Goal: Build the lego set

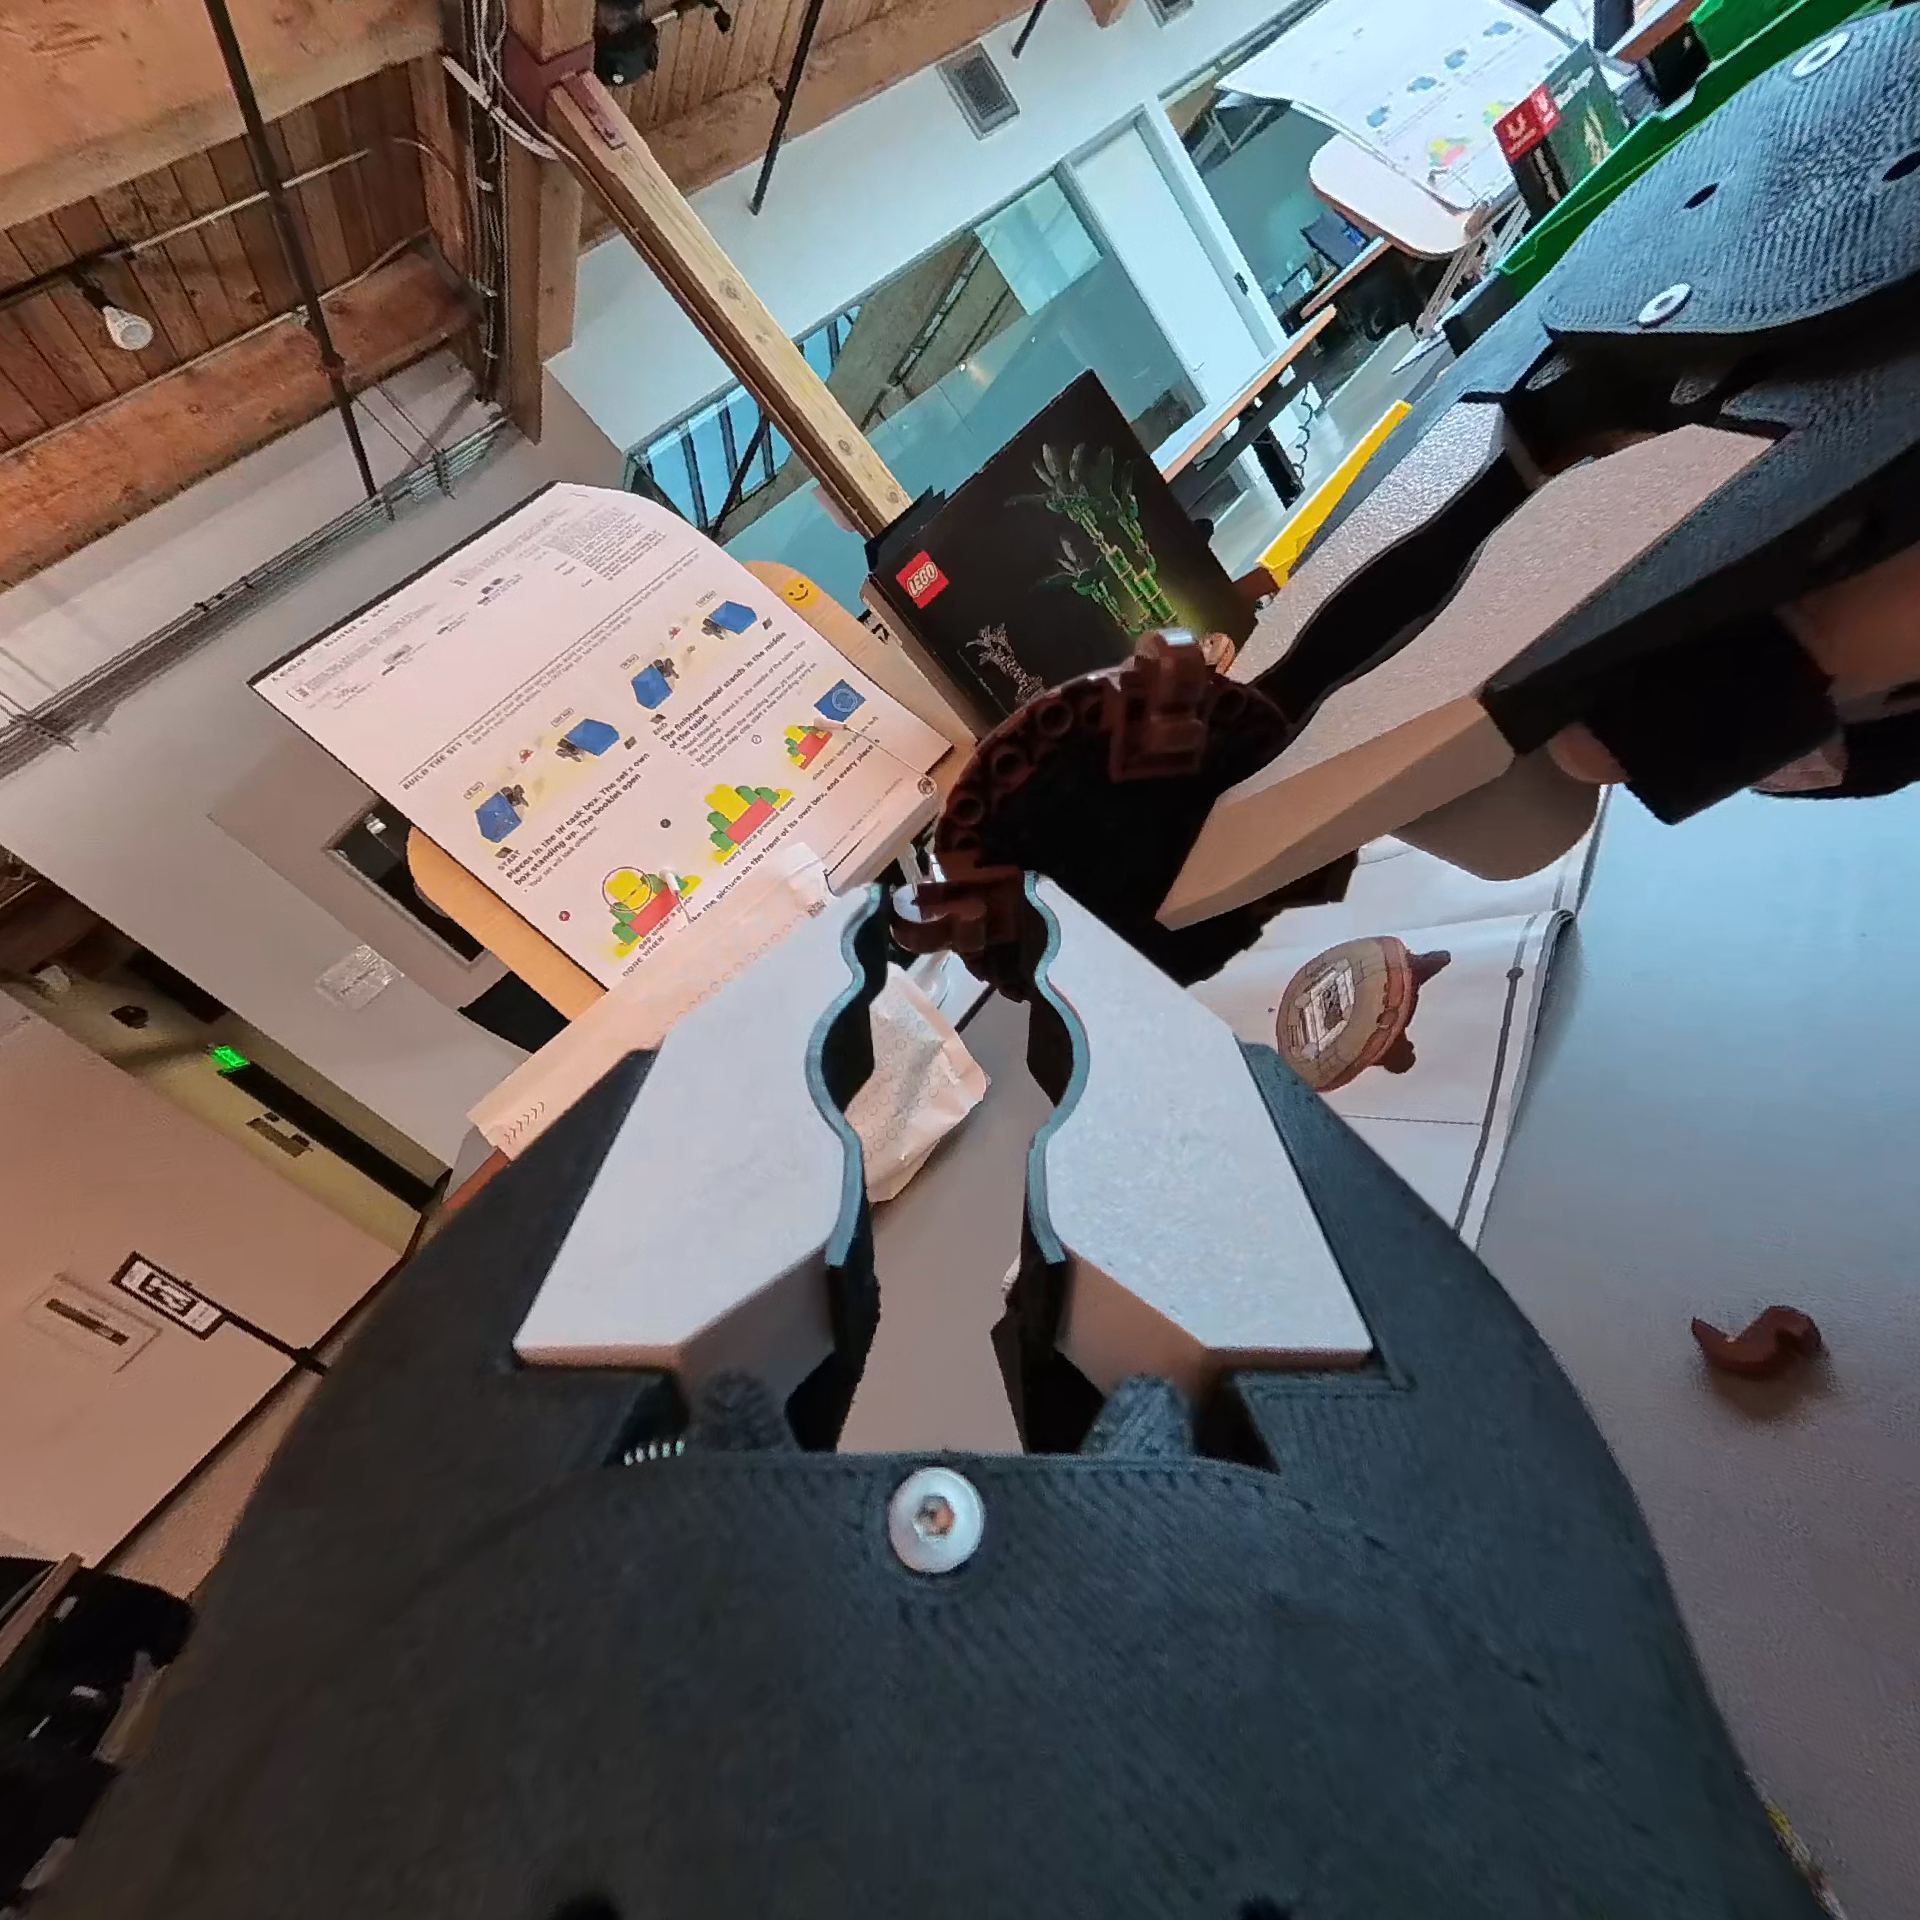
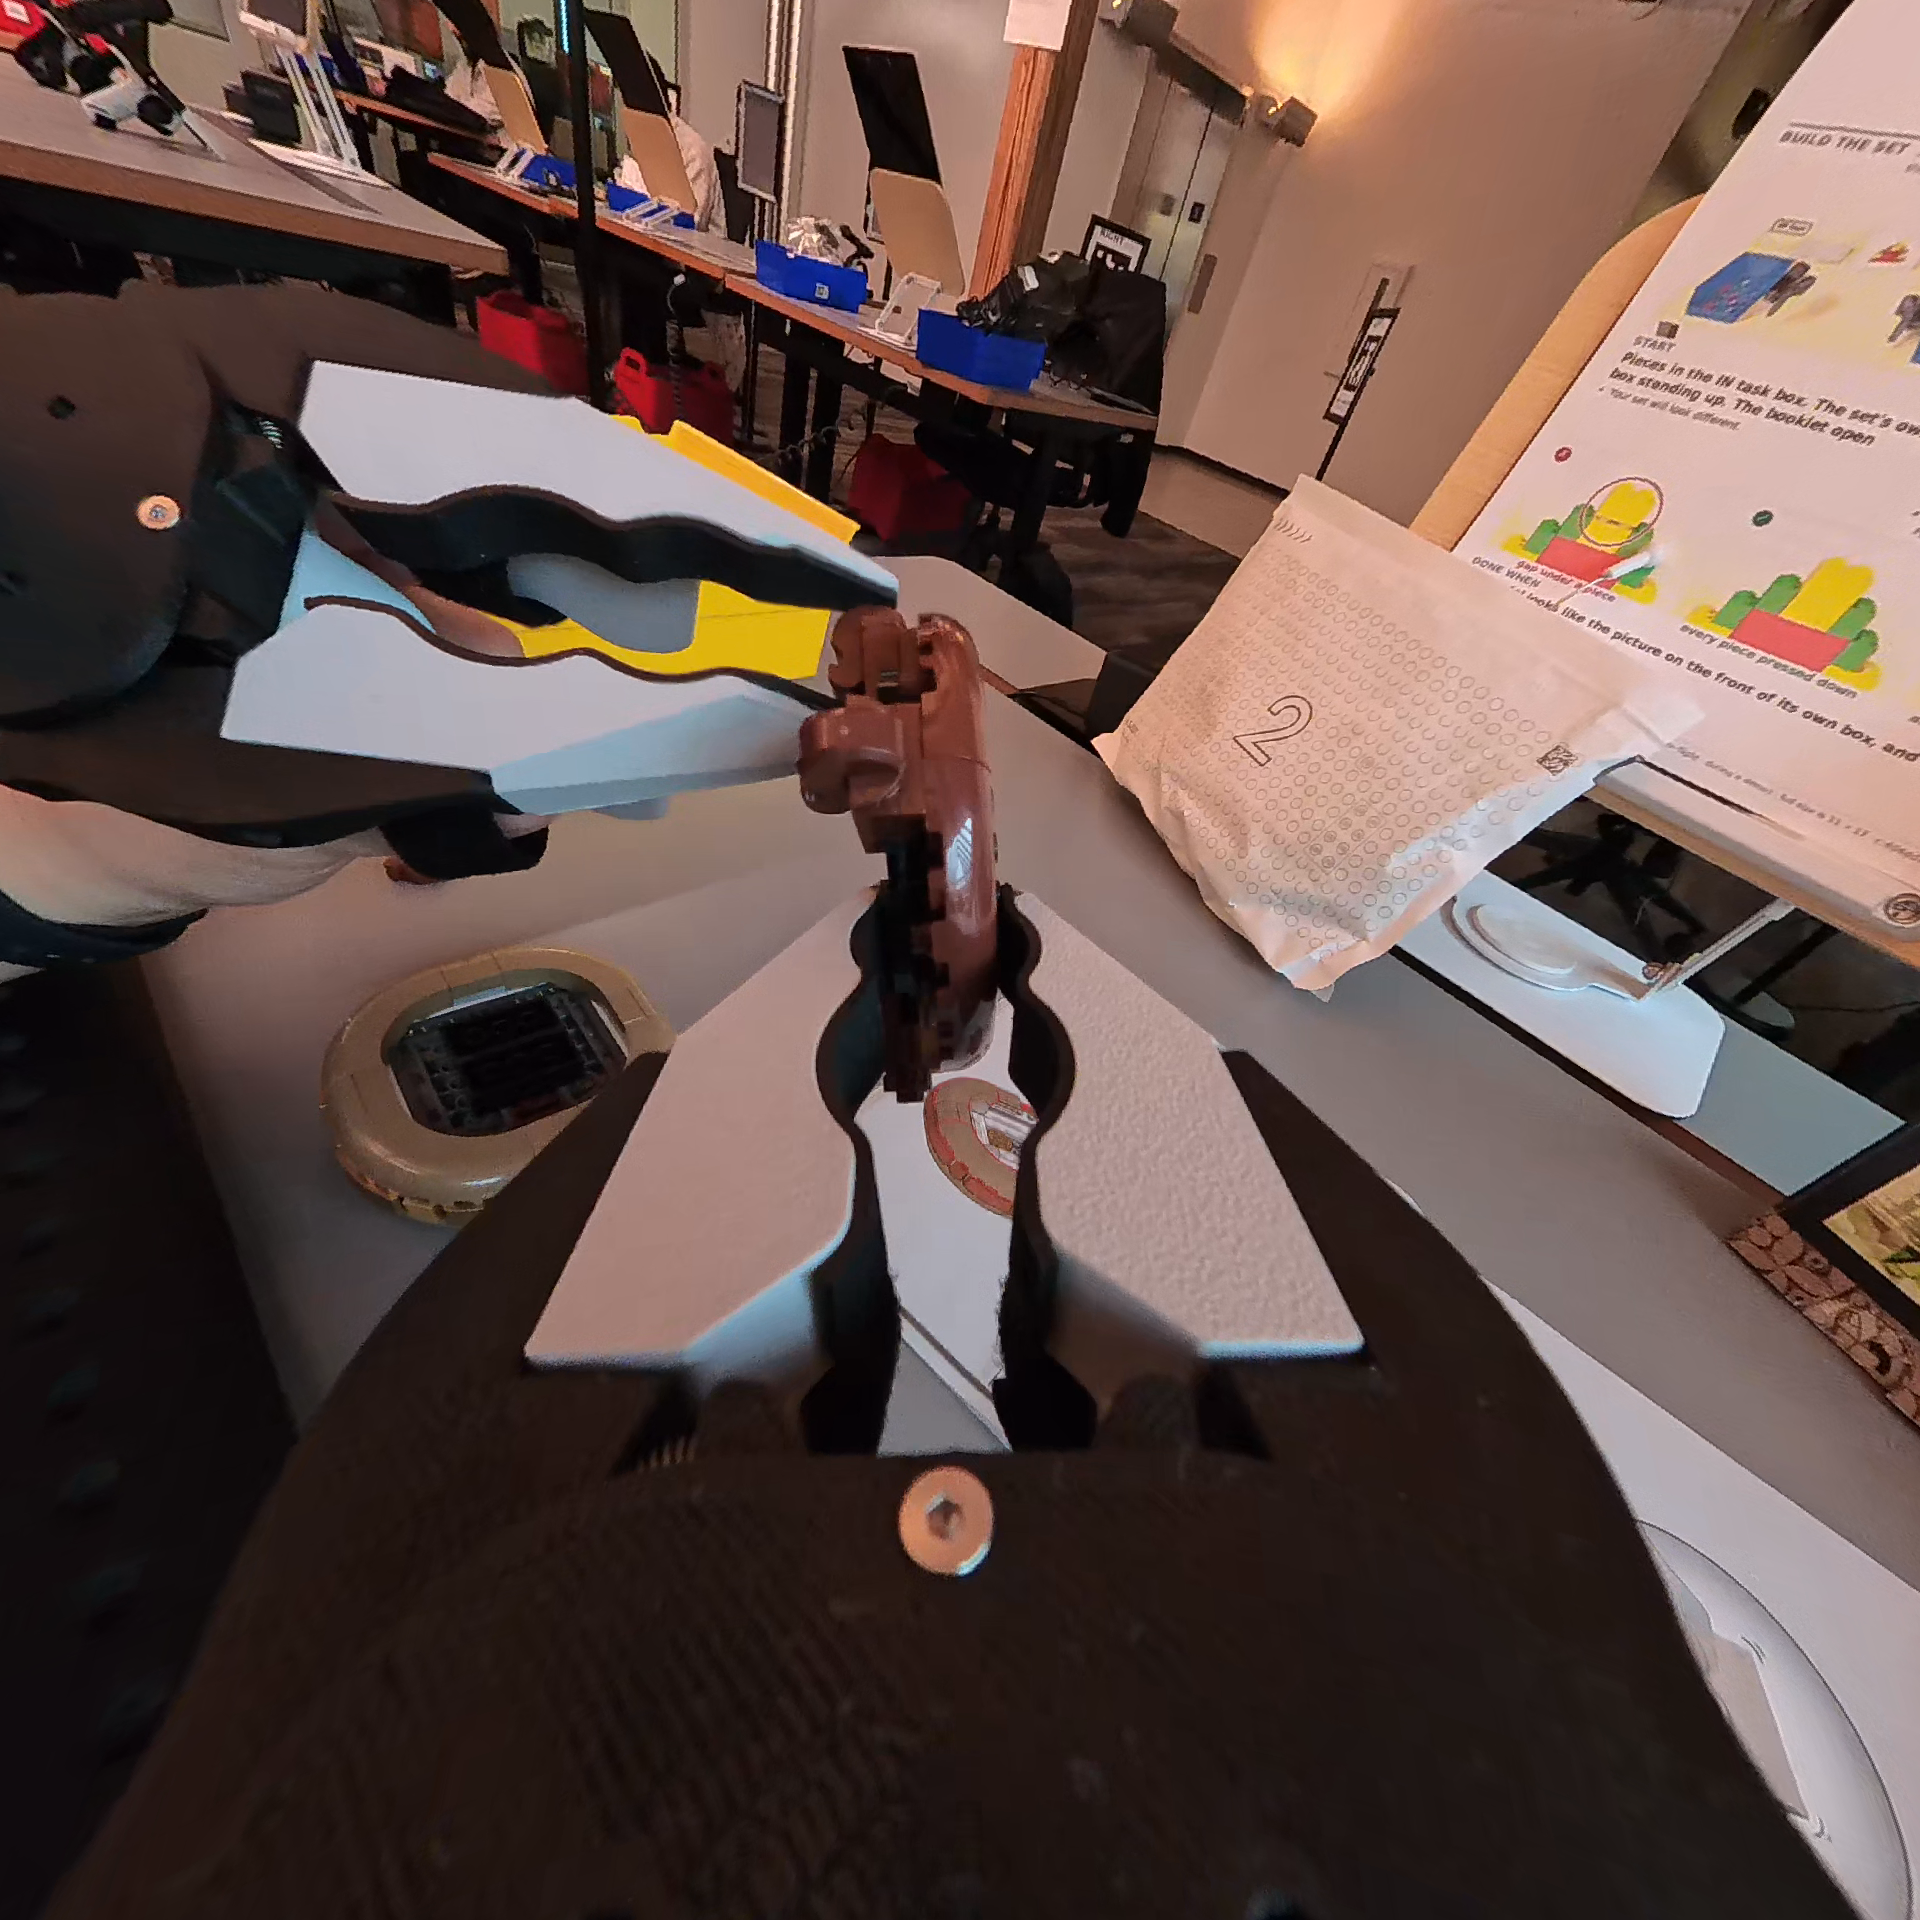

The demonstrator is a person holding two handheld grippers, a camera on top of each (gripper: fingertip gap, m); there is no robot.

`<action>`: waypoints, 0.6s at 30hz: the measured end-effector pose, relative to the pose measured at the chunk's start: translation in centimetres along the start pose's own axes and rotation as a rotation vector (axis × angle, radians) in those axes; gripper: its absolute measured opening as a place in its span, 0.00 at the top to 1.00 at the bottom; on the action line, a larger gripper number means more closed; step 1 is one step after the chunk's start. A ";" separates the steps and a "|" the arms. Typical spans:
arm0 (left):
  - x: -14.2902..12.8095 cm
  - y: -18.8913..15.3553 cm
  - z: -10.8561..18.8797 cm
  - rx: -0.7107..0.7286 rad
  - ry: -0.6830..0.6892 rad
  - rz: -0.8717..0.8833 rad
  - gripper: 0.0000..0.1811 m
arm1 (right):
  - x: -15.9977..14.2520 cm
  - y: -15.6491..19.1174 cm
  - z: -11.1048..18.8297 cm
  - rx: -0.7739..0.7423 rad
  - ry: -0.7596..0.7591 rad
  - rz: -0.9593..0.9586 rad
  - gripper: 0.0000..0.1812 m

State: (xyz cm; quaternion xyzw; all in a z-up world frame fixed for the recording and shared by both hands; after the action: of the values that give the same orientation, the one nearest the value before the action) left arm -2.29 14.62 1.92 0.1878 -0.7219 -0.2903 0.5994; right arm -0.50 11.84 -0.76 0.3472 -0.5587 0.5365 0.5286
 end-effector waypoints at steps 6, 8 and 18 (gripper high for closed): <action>-0.2 -0.1 0.1 -0.018 0.012 0.000 0.88 | -0.2 0.2 -0.1 0.014 0.011 -0.017 0.91; -0.4 -0.1 0.1 -0.030 0.020 0.008 0.88 | -0.3 0.2 -0.1 0.012 0.017 -0.011 0.91; -0.8 -0.2 0.0 -0.079 0.030 0.104 0.87 | -0.6 0.3 -0.2 0.021 0.024 -0.008 0.91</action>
State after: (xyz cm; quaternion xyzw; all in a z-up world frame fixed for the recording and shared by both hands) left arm -2.17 14.98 1.16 0.1306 -0.7098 -0.2842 0.6312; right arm -0.60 12.00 -1.41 0.3487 -0.5452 0.5444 0.5336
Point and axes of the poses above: each gripper's, where its closed fingertips meet, z back along the fingers, x out of its top, y = z × x across the jaws, the point moved 1 cm from there along z, back along the fingers
